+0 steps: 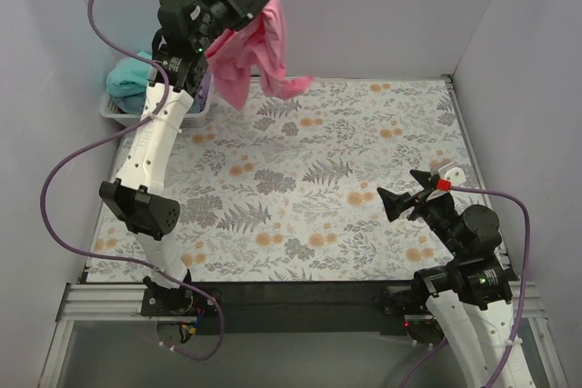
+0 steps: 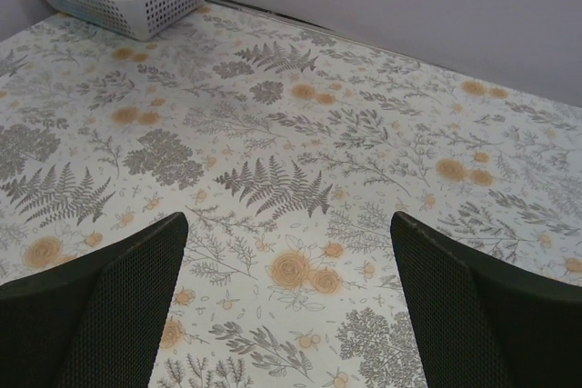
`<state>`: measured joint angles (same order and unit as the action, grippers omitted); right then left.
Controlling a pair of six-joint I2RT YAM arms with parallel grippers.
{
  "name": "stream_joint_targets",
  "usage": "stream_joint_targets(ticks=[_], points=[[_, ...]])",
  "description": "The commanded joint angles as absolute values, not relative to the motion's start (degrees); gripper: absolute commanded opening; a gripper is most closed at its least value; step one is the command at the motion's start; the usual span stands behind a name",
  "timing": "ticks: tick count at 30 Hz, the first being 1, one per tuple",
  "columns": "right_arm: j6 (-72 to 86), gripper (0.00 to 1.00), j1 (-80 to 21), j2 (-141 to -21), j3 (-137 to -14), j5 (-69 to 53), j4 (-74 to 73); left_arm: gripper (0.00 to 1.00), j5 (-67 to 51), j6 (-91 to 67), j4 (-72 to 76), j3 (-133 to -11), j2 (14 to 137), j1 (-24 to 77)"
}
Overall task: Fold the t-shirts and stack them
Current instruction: Move the tshirt to the center of the board, then flatten the tshirt out
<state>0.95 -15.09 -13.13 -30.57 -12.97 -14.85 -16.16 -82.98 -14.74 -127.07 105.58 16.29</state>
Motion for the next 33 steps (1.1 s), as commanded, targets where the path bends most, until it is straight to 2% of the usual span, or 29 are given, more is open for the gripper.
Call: stream_joint_targets(ticks=[1, 5, 7, 9, 10, 11, 13, 14, 15, 17, 18, 25, 27, 33], points=[[-1.93, 0.98, -15.29, -14.67, -35.76, -10.64, -12.22, 0.00, -26.88, -83.76, -8.97, -128.42, 100.90, 21.26], [-2.20, 0.98, -15.29, -15.56, -37.88, -9.84, -12.57, 0.00, -32.69, -83.07, -8.00, -121.42, 96.87, 22.68], [-2.90, 0.98, -15.29, -16.08, -38.58, -10.72, -12.74, 0.00, -29.63, -78.33, -10.10, -116.22, 91.71, 22.68], [-2.90, 0.98, -15.29, -16.87, -39.20, -11.33, -13.71, 0.01, -24.72, -73.85, -12.90, -105.33, 87.30, 22.68], [-2.81, 0.98, -15.29, -17.83, -39.46, -11.86, -14.32, 0.04, -18.35, -69.30, -13.70, -100.68, 85.27, 22.68], [-2.64, 0.98, -15.29, -18.19, -40.25, -12.04, -15.28, 0.09, -14.89, -67.26, -14.49, -92.20, 80.90, 22.68], [-1.94, 0.98, -15.29, -19.50, -40.60, -12.83, -16.34, 0.22, -6.46, -62.86, -16.25, -82.66, 76.93, 22.68], [-1.67, 0.99, -15.29, -19.95, -40.87, -13.18, -17.39, 0.45, 2.55, -61.80, -16.52, -78.35, 74.03, 22.68], [-1.41, 0.98, -15.29, -20.30, -40.78, -14.05, -17.84, 0.55, 7.33, -61.00, -16.61, -69.26, 72.52, 22.68], [0.08, 0.98, -15.29, -21.53, -40.35, -14.59, -18.89, 0.74, 15.25, -61.78, -18.10, -62.61, 70.93, 22.59], [2.00, 0.98, -15.38, -22.14, -40.25, -14.15, -19.16, 0.76, 15.29, -62.40, -20.37, -58.31, 69.88, 22.50], [8.17, 0.98, -15.38, -32.32, -39.73, -16.52, -22.67, 0.78, 1.69, -69.69, -22.85, -43.44, 62.85, 22.59], [9.84, 0.90, -15.29, -34.71, -39.20, -16.87, -22.94, 0.77, -3.57, -71.88, -23.38, -41.67, 61.70, 22.59], [13.88, 0.76, -15.29, -46.12, -35.78, -16.52, -22.68, 0.74, -13.86, -79.96, -24.61, -37.71, 59.41, 23.64]])
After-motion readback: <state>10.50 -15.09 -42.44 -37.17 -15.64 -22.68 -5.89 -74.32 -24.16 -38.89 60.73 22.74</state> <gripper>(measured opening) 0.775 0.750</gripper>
